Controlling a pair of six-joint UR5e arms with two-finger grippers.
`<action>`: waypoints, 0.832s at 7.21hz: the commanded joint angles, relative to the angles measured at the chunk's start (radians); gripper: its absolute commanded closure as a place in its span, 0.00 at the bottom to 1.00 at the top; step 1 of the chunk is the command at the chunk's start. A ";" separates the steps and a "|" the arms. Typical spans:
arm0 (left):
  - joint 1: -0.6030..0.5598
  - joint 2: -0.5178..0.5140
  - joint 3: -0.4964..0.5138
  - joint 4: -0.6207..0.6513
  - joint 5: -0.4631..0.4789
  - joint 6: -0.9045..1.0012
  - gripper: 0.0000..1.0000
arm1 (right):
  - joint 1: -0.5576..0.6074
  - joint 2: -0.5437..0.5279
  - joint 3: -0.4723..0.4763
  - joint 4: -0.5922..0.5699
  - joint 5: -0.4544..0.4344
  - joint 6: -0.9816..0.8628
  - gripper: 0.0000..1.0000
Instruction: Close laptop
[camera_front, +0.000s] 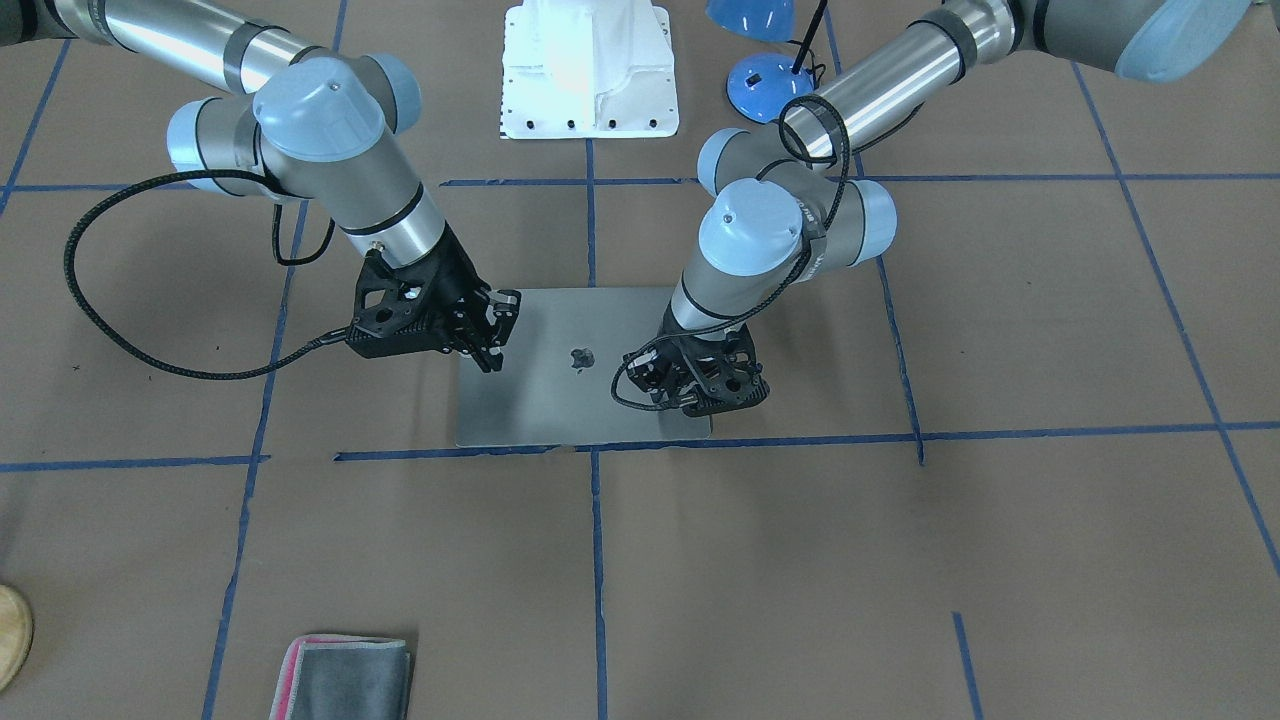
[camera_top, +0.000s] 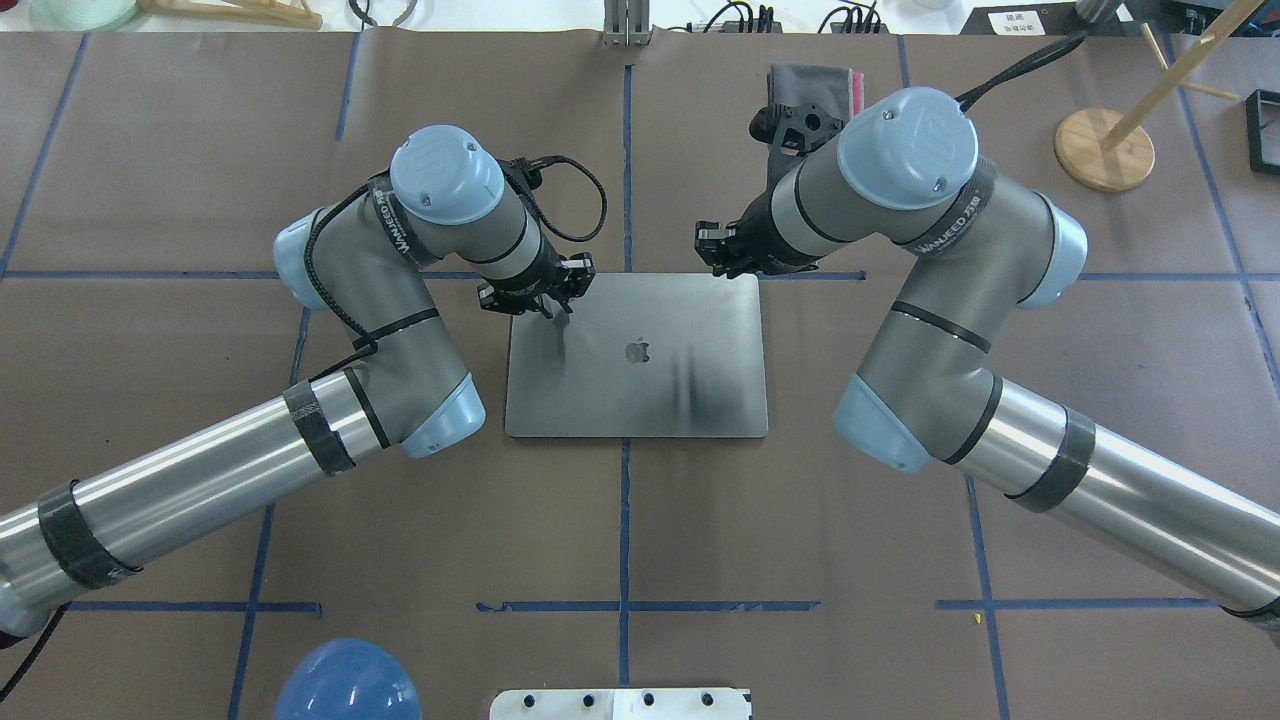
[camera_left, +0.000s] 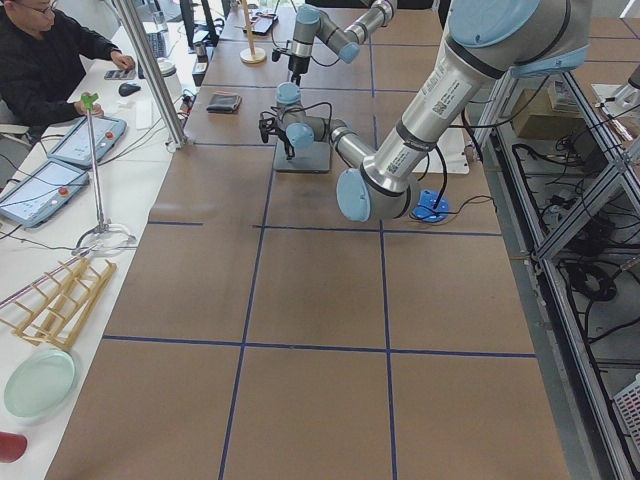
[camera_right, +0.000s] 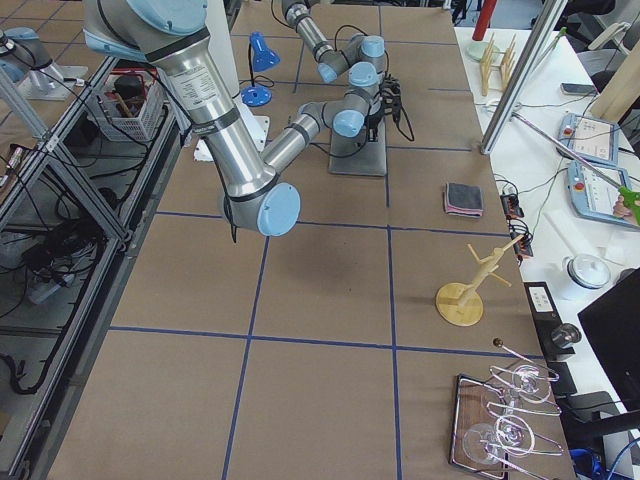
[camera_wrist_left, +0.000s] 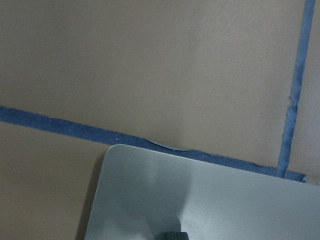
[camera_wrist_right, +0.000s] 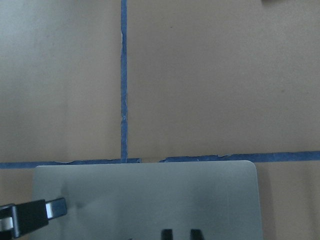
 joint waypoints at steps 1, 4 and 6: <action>-0.072 0.017 -0.069 0.046 -0.067 0.003 0.00 | 0.085 -0.116 0.127 -0.009 0.123 -0.005 0.00; -0.239 0.154 -0.224 0.089 -0.259 0.068 0.00 | 0.192 -0.350 0.329 -0.090 0.196 -0.113 0.00; -0.339 0.274 -0.420 0.333 -0.283 0.378 0.00 | 0.291 -0.456 0.439 -0.350 0.189 -0.502 0.00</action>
